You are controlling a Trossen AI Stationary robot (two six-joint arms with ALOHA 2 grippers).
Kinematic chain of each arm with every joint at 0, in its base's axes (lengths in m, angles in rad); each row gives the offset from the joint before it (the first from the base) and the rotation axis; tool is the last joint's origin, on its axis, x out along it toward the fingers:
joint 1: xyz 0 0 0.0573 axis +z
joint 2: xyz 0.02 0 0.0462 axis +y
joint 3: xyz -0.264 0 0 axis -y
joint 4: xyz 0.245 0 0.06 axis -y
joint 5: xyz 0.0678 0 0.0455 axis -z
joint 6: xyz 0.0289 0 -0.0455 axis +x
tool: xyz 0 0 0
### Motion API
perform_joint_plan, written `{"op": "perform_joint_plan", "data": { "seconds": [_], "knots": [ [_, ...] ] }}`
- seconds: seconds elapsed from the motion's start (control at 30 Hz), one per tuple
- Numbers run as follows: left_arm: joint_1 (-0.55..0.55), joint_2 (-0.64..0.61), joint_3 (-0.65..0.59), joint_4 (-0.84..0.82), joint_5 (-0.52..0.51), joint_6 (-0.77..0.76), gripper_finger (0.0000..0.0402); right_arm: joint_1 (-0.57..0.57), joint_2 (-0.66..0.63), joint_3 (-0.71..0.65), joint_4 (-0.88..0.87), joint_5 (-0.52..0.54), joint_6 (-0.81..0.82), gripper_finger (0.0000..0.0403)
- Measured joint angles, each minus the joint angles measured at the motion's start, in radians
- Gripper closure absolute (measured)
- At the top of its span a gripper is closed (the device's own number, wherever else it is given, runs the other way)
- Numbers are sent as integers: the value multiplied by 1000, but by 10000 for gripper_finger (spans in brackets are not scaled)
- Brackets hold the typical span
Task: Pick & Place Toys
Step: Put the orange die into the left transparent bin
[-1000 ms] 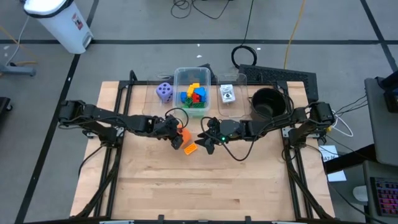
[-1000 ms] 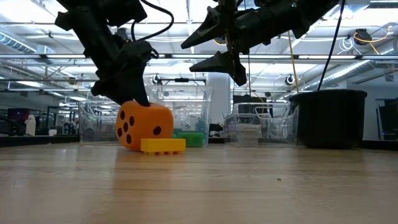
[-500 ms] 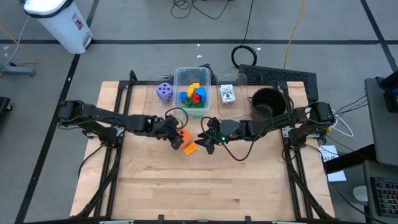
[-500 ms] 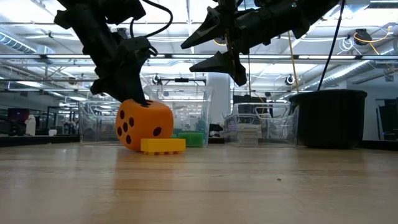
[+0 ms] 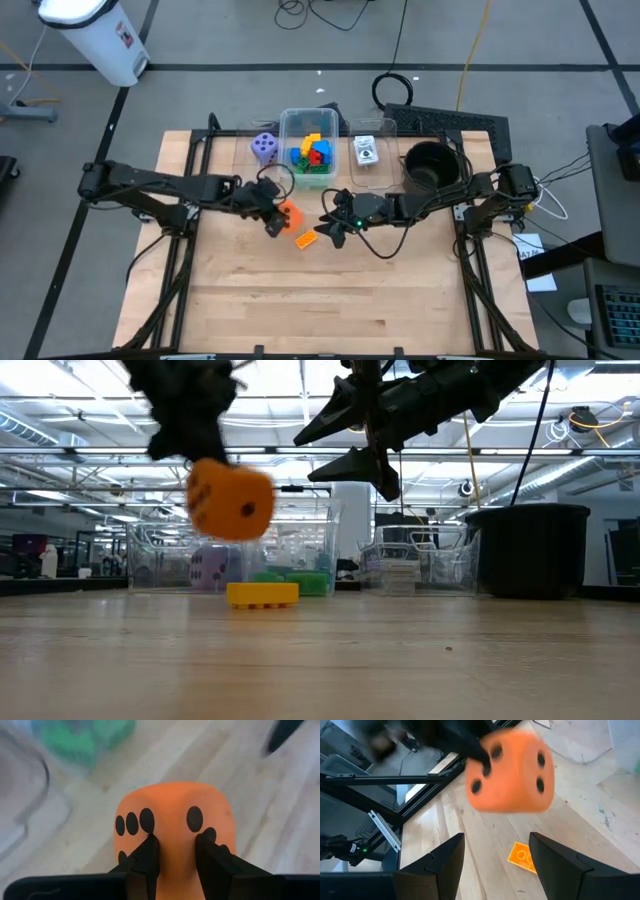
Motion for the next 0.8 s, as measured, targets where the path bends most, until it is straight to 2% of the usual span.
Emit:
{"op": "perform_joint_plan", "data": {
  "seconds": [0.27, 0.47, 0.6, 0.8],
  "knots": [
    [19, -16, 293, -243, -126, 104, 297, 0, 0, 0, -1, 0, -10, 188],
    [86, -19, 502, -446, -259, 141, 297, 0, 0, 0, -1, 0, -15, 188],
    [168, -19, 544, -551, -286, 130, 297, 0, 0, 0, -1, 0, -15, 188],
    [268, 8, 515, -663, -283, 145, 297, 0, 0, 0, -1, 0, -16, 188]
  ]
}}
